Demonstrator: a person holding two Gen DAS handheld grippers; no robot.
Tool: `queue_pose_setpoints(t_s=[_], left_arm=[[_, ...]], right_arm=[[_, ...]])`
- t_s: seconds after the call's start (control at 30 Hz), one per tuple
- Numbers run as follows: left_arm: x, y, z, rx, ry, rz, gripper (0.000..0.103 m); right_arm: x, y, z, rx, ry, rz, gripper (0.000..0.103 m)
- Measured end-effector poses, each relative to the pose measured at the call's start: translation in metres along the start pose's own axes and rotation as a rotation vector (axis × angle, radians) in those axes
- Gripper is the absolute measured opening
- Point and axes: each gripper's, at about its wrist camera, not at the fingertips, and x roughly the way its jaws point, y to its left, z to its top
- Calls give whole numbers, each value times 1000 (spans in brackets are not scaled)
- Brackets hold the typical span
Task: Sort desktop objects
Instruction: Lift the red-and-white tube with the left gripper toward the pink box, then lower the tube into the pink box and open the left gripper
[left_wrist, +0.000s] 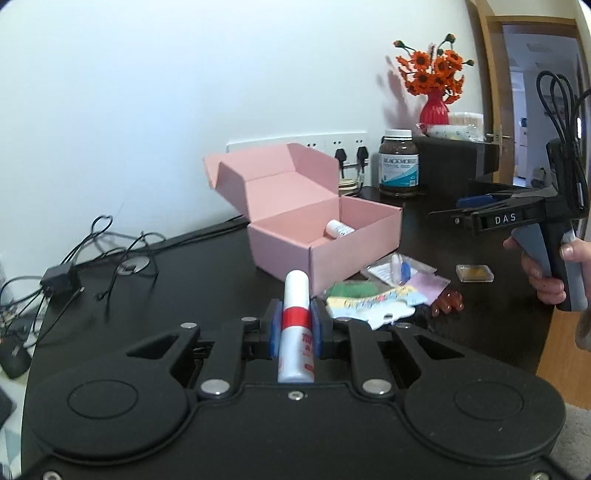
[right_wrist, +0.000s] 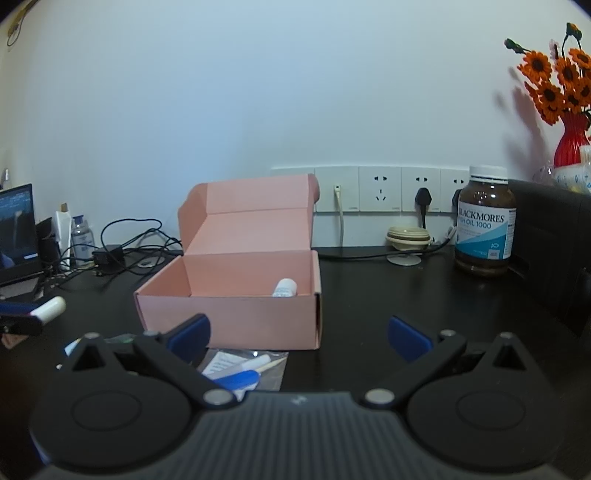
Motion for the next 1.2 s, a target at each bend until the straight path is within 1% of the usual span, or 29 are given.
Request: queue_pose_setpoints(t_s=[0.23, 0.5, 0.83, 0.97, 1.1, 1.2], left_arm=[[15, -4, 17, 45, -22, -22, 16], [32, 3, 33, 46, -43, -32, 16], [64, 8, 55, 46, -35, -50, 16], [83, 13, 69, 30, -21, -64, 16], [109, 8, 81, 12, -8, -96, 16], [127, -3, 88, 28, 6, -127, 16]], right_arm=[[0, -3, 0, 18, 0, -7, 102], [-2, -6, 0, 40, -10, -18, 102], [-4, -13, 0, 79, -19, -12, 102], [-4, -16, 0, 94, -18, -9, 102], [-4, -19, 1, 108, -20, -1, 102], [-4, -21, 1, 118, -21, 5, 102]])
